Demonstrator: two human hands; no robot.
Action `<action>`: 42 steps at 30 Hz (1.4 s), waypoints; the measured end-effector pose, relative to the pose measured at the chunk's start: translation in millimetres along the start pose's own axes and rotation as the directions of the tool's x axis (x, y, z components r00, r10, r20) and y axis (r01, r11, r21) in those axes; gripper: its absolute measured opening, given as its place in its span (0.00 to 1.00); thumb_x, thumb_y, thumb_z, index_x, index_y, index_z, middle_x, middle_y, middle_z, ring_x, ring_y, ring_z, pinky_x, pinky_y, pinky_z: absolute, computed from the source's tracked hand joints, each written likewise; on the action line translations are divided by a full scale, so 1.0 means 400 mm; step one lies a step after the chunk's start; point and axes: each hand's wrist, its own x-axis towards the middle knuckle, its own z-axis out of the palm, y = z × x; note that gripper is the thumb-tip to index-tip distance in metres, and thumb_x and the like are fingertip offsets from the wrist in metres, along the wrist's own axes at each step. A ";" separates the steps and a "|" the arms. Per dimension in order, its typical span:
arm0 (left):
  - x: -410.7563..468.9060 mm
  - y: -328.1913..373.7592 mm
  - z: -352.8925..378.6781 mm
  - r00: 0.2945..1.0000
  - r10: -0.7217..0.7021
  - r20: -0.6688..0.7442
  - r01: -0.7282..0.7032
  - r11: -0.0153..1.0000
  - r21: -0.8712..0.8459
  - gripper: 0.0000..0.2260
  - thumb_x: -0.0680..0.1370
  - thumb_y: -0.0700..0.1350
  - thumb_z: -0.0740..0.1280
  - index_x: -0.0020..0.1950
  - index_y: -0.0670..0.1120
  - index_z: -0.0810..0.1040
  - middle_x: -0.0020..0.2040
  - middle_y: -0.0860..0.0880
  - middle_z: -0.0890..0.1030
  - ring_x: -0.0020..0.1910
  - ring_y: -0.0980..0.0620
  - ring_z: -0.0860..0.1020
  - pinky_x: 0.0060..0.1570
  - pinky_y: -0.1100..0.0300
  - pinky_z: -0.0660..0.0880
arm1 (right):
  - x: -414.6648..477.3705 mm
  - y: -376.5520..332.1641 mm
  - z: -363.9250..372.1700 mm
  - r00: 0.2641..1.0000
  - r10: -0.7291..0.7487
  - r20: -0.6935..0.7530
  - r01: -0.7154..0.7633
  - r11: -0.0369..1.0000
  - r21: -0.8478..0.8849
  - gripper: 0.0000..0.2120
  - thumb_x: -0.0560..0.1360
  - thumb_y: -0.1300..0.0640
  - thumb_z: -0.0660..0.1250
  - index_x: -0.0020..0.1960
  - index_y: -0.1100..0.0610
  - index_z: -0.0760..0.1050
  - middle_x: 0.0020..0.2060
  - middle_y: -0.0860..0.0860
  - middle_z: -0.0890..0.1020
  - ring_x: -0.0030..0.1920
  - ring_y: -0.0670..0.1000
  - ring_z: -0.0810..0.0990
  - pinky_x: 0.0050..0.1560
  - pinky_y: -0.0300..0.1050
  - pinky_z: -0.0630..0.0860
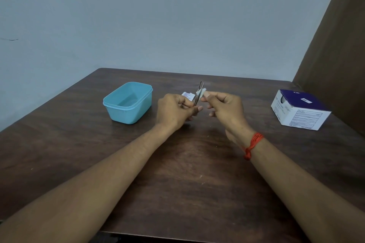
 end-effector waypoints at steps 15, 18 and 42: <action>-0.003 0.001 -0.009 0.997 -0.008 0.079 0.010 1.000 -0.028 0.09 0.70 0.44 0.80 0.43 0.41 0.85 0.36 0.46 0.86 0.33 0.51 0.85 0.38 0.58 0.83 | 0.015 0.020 -0.019 0.999 0.036 0.039 -0.036 0.999 0.011 0.07 0.68 0.51 0.81 0.41 0.53 0.86 0.40 0.45 0.87 0.32 0.37 0.77 0.28 0.36 0.71; -0.001 -0.002 -0.008 0.995 0.002 0.100 -0.002 1.000 0.007 0.08 0.69 0.45 0.81 0.39 0.43 0.84 0.34 0.47 0.86 0.33 0.50 0.85 0.39 0.56 0.84 | 0.020 0.011 -0.022 0.997 0.072 0.013 -0.073 0.995 0.074 0.06 0.68 0.52 0.81 0.41 0.54 0.86 0.40 0.44 0.87 0.30 0.37 0.75 0.29 0.37 0.69; -0.003 0.022 -0.020 0.987 0.161 -0.011 -0.148 0.927 0.345 0.08 0.75 0.50 0.76 0.42 0.46 0.87 0.35 0.50 0.86 0.36 0.55 0.83 0.42 0.59 0.79 | 0.065 0.045 -0.056 0.975 0.169 -0.144 -0.137 0.969 0.206 0.08 0.69 0.50 0.80 0.43 0.54 0.87 0.41 0.46 0.88 0.25 0.40 0.69 0.29 0.38 0.67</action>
